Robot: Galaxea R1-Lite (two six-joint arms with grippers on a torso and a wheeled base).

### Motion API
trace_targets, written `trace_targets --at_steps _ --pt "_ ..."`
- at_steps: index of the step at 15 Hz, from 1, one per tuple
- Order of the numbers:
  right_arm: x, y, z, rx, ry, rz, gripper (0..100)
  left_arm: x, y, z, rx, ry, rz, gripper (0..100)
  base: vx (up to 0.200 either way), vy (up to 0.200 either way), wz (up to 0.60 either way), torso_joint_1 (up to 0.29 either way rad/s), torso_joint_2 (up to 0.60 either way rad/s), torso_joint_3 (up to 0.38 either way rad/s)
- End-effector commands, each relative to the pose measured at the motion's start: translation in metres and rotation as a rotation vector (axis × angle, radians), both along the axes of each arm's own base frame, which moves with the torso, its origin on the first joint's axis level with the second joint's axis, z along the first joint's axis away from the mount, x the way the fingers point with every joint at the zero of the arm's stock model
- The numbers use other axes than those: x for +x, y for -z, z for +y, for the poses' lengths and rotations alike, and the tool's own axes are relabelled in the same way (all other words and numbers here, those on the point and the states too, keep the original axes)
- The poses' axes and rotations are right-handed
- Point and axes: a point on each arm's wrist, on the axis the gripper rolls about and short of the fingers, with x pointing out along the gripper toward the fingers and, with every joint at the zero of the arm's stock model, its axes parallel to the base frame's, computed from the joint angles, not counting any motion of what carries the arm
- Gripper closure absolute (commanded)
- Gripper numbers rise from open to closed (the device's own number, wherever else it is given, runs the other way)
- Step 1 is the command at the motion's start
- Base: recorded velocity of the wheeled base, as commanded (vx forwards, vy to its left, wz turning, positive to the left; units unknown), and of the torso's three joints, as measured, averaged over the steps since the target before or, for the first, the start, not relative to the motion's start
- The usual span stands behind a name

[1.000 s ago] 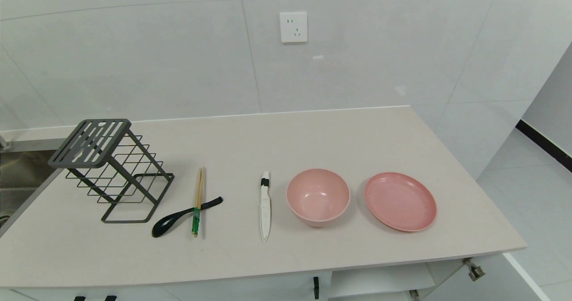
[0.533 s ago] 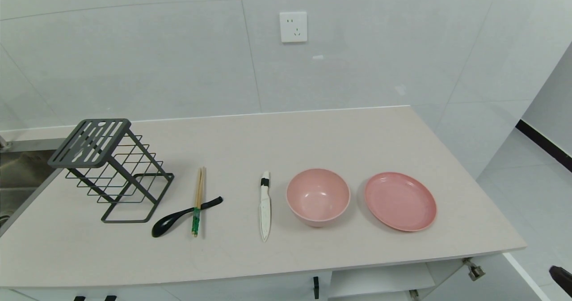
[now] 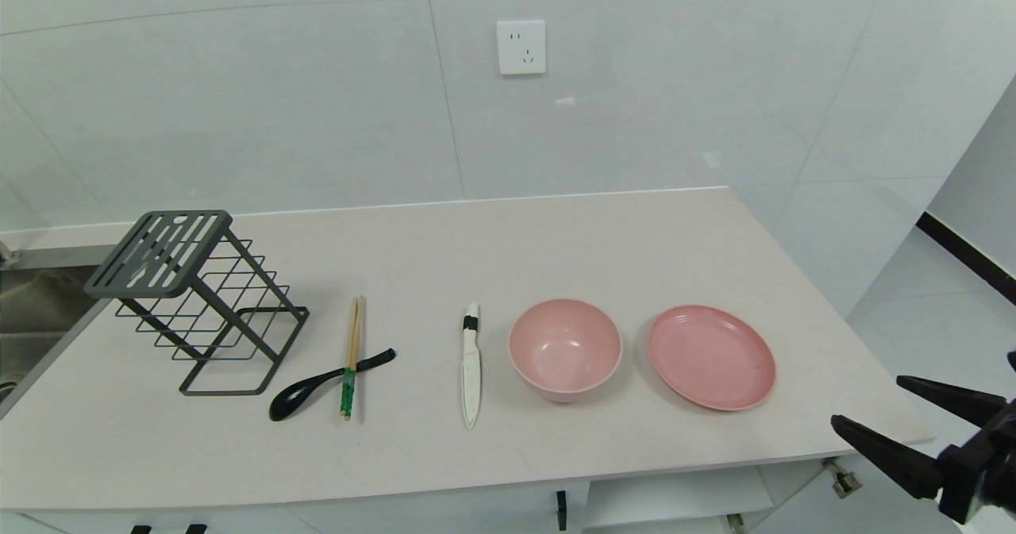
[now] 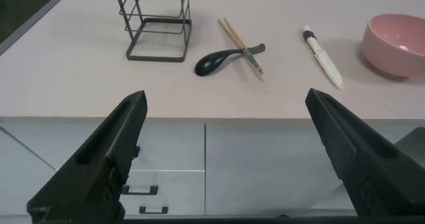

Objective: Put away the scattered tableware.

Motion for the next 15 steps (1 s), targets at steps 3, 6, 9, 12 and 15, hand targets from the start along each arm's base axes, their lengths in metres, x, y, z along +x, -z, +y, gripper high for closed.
trace_targets --at_steps 3,6,9,12,15 --pt "0.047 0.030 0.005 -0.013 -0.014 0.081 0 0.000 0.000 0.000 0.000 -0.001 0.001 0 0.000 0.000 0.00 0.000 0.00 0.000" --pt "0.066 0.033 0.006 -0.010 -0.012 0.082 0 0.000 0.000 0.000 0.000 -0.001 0.001 0 0.000 0.000 0.00 0.000 0.00 0.000" --pt "0.098 0.031 0.004 -0.007 0.011 0.056 0 0.000 0.000 0.000 0.000 -0.001 0.001 0 0.000 0.000 0.00 0.000 0.00 0.000" --pt "0.122 0.039 0.005 -0.009 0.014 0.065 0 0.000 0.000 0.000 0.000 -0.001 0.001 0 0.000 0.000 0.00 0.000 0.00 0.000" --pt "0.144 0.045 0.006 -0.008 0.017 0.064 0 0.000 0.000 0.000 0.000 -0.001 0.001 0 0.000 0.000 0.00 0.000 0.00 0.000"
